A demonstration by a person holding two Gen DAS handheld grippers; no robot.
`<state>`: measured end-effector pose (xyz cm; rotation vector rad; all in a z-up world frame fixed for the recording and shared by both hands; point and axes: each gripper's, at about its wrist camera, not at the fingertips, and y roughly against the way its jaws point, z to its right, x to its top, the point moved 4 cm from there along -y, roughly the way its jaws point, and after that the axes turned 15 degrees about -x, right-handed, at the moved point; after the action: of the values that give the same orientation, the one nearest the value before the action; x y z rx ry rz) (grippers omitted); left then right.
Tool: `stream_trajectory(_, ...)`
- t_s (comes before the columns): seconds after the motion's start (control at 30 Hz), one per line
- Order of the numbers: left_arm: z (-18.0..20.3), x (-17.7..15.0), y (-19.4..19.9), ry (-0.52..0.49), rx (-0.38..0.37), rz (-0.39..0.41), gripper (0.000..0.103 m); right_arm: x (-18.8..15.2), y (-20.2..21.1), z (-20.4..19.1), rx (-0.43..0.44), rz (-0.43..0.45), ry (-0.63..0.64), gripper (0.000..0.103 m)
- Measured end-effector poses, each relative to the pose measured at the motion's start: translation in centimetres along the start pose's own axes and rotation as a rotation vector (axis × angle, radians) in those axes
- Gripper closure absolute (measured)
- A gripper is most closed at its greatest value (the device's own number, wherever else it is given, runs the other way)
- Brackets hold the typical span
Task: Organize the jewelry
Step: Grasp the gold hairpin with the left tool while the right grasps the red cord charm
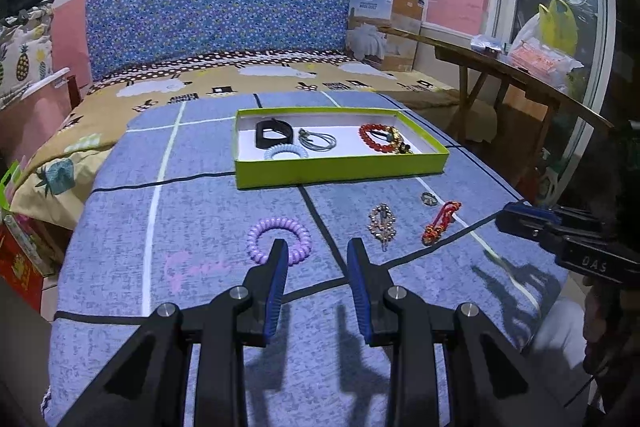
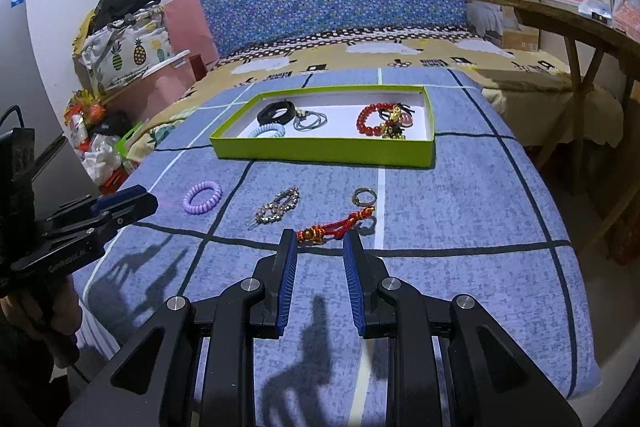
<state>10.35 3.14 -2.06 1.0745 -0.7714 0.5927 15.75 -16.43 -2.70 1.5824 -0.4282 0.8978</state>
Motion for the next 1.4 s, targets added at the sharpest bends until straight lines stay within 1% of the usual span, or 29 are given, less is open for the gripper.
stream_trajectory(0.33, 1.1, 0.8, -2.7, -0.03, -0.049, -0.036, 0.071, 0.3, -2.5, 0.8, -0.004, -0.049, -0.035, 0.079)
stream_trajectory(0.63, 1.7, 1.4, -5.6, -0.047, -0.084, -0.078, 0.071, 1.1, -5.3, 1.6, 0.02, -0.099, -0.103, 0.079)
stream_trajectory(0.9, 2.2, 1.8, -7.6, -0.049, -0.122, -0.111, 0.071, 1.5, -6.8, 1.9, 0.024, -0.125, -0.123, 0.079)
stream_trajectory(0.93, 2.3, 1.8, -8.0, -0.047, -0.136, -0.126, 0.071, 1.6, -6.9, 1.9, 0.022, -0.123, -0.12, 0.082)
stream_trajectory(0.97, 2.4, 1.8, -8.3, -0.042, -0.147, -0.136, 0.071, 1.6, -6.9, 1.8, 0.023, -0.124, -0.118, 0.09)
stream_trajectory(1.07, 2.8, 1.7, -9.2, -0.033, -0.172, -0.17, 0.071, 1.6, -7.0, 1.9, 0.024, -0.12, -0.116, 0.092)
stream_trajectory(1.17, 2.8, 1.8, -9.9, -0.013, -0.171, -0.193, 0.071, 1.7, -6.7, 2.0, 0.023, -0.107, -0.109, 0.093)
stream_trajectory(1.4, 2.7, 2.5, -10.6, -0.015, -0.14, -0.194, 0.072, 1.5, -6.5, 2.7, 0.024, -0.104, -0.118, 0.093)
